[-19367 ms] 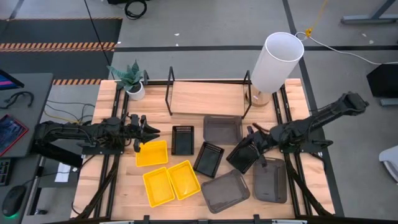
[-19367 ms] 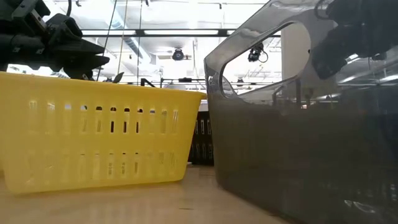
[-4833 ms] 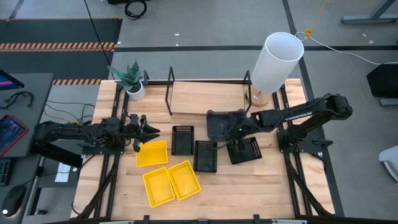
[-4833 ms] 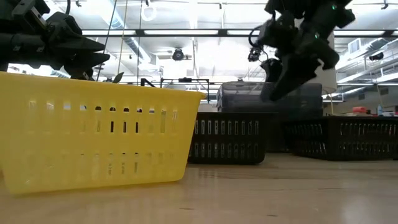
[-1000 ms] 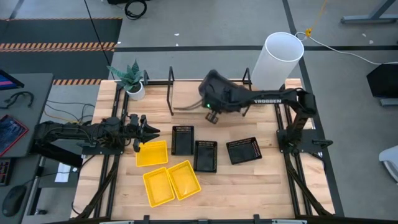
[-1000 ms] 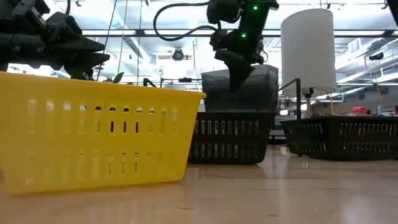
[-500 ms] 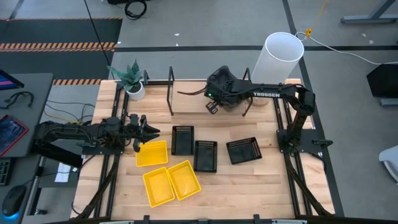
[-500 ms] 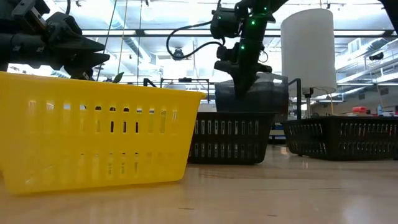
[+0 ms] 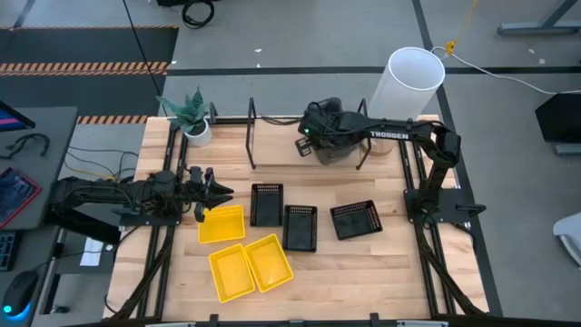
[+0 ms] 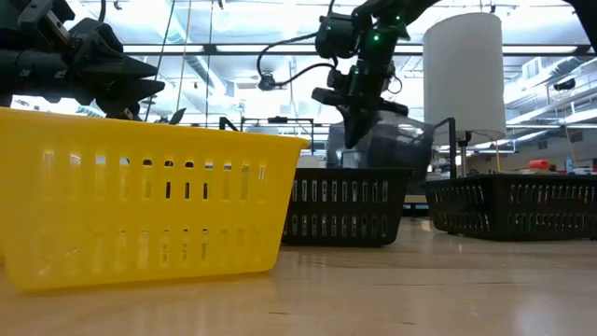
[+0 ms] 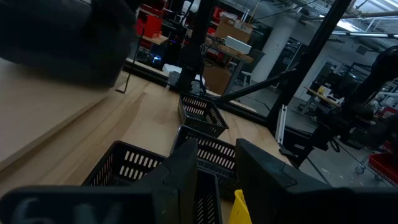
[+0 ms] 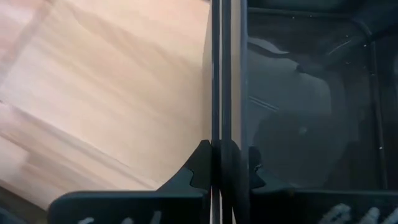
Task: Stack baskets on shelf by color
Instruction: Put the stacked gray bins on the shelf
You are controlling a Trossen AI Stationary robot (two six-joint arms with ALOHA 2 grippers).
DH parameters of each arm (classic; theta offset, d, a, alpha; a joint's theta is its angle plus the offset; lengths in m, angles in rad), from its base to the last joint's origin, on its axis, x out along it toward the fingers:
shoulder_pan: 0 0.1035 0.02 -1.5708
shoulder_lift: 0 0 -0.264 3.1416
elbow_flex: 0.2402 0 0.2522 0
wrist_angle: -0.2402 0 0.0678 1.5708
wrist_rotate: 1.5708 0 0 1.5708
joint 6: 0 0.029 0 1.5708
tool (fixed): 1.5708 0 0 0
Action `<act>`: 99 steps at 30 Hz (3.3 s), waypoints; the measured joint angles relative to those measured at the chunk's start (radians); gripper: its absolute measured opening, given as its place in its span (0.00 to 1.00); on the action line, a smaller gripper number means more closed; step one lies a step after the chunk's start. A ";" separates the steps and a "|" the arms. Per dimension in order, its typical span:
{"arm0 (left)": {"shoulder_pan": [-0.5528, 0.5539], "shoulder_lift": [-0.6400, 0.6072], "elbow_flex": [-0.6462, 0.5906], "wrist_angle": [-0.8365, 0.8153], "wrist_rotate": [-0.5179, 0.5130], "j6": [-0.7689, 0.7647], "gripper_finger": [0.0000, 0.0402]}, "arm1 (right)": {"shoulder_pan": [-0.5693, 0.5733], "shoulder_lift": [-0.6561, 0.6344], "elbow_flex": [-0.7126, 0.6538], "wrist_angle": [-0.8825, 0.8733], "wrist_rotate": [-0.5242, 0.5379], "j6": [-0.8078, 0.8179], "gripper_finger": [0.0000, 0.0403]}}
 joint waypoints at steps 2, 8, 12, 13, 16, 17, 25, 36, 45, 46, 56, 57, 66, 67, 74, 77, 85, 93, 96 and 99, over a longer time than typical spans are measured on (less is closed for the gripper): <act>0.000 0.000 0.000 0.000 0.000 0.001 0.29 | -0.009 0.000 0.000 0.035 -0.024 0.001 0.05; 0.000 0.000 0.000 0.000 0.000 0.000 0.29 | -0.011 -0.001 0.000 -0.015 -0.022 0.114 0.05; 0.000 0.000 0.000 0.000 0.000 0.000 0.29 | -0.011 -0.001 0.000 -0.008 -0.017 0.173 0.05; 0.000 0.000 0.000 0.000 0.000 0.000 0.29 | -0.011 -0.001 0.000 -0.009 -0.013 0.189 0.05; 0.000 0.000 0.000 0.000 0.000 0.000 0.29 | -0.011 -0.002 0.000 -0.009 -0.011 0.234 0.05; 0.000 0.000 0.000 0.000 0.000 0.000 0.29 | -0.010 -0.002 0.000 -0.009 -0.011 0.247 0.05; 0.000 0.000 0.000 0.000 0.000 0.000 0.29 | 0.009 -0.002 0.000 -0.006 -0.003 0.310 0.05; 0.000 0.000 0.000 0.000 0.000 0.000 0.29 | -0.001 -0.002 0.001 -0.036 0.027 0.326 0.10; 0.000 0.000 0.000 0.000 0.000 0.000 0.29 | -0.018 -0.002 0.001 -0.048 0.029 0.310 0.25; 0.000 0.000 0.000 0.000 0.000 0.001 0.29 | -0.021 -0.002 0.001 -0.048 0.028 0.310 0.28; 0.000 0.000 0.000 0.000 0.000 0.000 0.29 | -0.045 -0.002 0.038 -0.032 0.055 0.251 0.49; 0.000 0.000 0.000 0.000 0.000 0.000 0.29 | -0.045 -0.002 0.053 -0.034 0.060 0.233 0.51; 0.000 0.000 0.000 0.000 0.000 0.001 0.29 | -0.023 -0.003 0.189 -0.052 0.150 0.043 0.56; 0.000 0.000 0.000 0.000 0.000 0.000 0.29 | -0.017 -0.003 0.190 -0.028 0.157 -0.013 0.56; 0.000 0.000 0.000 0.000 0.000 0.001 0.29 | -0.023 -0.002 0.122 0.052 0.248 -0.352 0.55; 0.000 0.000 0.000 0.000 0.000 0.000 0.29 | -0.042 -0.002 0.089 0.072 0.252 -0.379 0.55; 0.000 0.000 0.000 0.000 0.000 0.000 0.29 | -0.084 -0.002 0.043 0.090 0.226 -0.405 0.55; 0.000 0.000 0.000 0.000 0.000 0.000 0.29 | -0.108 -0.002 0.042 0.090 0.247 -0.405 0.55; 0.000 0.000 0.000 0.000 0.000 0.000 0.29 | -0.109 -0.001 0.056 0.084 0.247 -0.424 0.55; 0.000 0.000 0.000 0.000 0.000 0.000 0.29 | -0.104 -0.001 0.104 0.096 0.248 -0.471 0.55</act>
